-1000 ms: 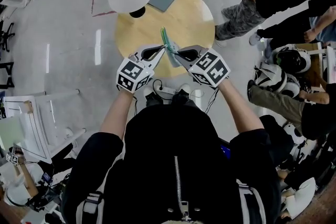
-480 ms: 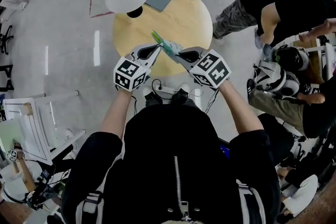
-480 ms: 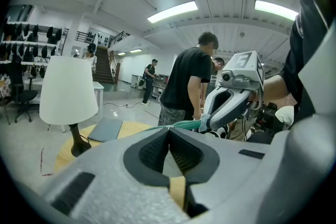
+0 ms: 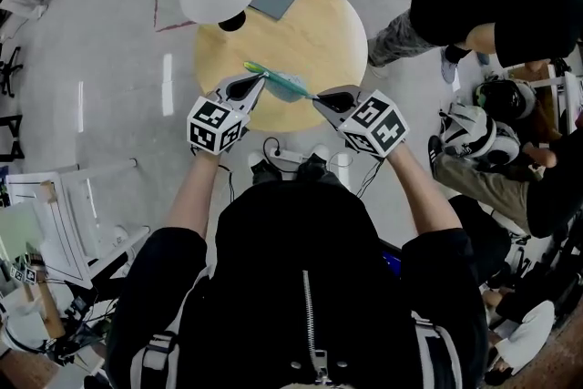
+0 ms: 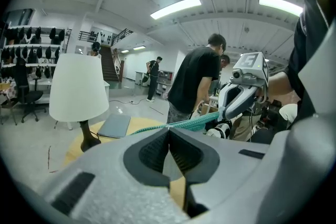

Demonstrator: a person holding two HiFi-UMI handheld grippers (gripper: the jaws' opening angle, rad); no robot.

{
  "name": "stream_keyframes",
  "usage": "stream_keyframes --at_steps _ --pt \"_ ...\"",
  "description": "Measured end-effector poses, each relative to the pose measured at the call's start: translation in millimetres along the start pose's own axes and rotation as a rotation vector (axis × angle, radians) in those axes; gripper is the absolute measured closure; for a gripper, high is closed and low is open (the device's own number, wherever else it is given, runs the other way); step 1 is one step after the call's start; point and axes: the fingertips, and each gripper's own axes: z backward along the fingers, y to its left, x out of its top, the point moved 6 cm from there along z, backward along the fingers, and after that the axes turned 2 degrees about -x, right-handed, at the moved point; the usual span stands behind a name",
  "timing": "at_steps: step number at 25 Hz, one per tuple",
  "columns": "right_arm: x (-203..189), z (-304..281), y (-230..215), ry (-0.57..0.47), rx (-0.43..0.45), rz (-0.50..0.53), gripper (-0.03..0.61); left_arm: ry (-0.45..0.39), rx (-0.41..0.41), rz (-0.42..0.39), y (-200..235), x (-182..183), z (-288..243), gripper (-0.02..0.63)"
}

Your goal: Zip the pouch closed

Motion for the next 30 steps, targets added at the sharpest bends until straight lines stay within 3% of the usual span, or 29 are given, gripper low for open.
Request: stream_keyframes --at_steps 16,30 --pt "-12.3 13.6 -10.1 -0.008 -0.022 -0.028 0.571 0.035 0.071 0.006 26.0 -8.8 16.0 0.606" --pt "12.6 0.7 -7.7 -0.078 -0.021 -0.007 0.569 0.061 0.095 0.02 25.1 -18.1 9.6 0.576"
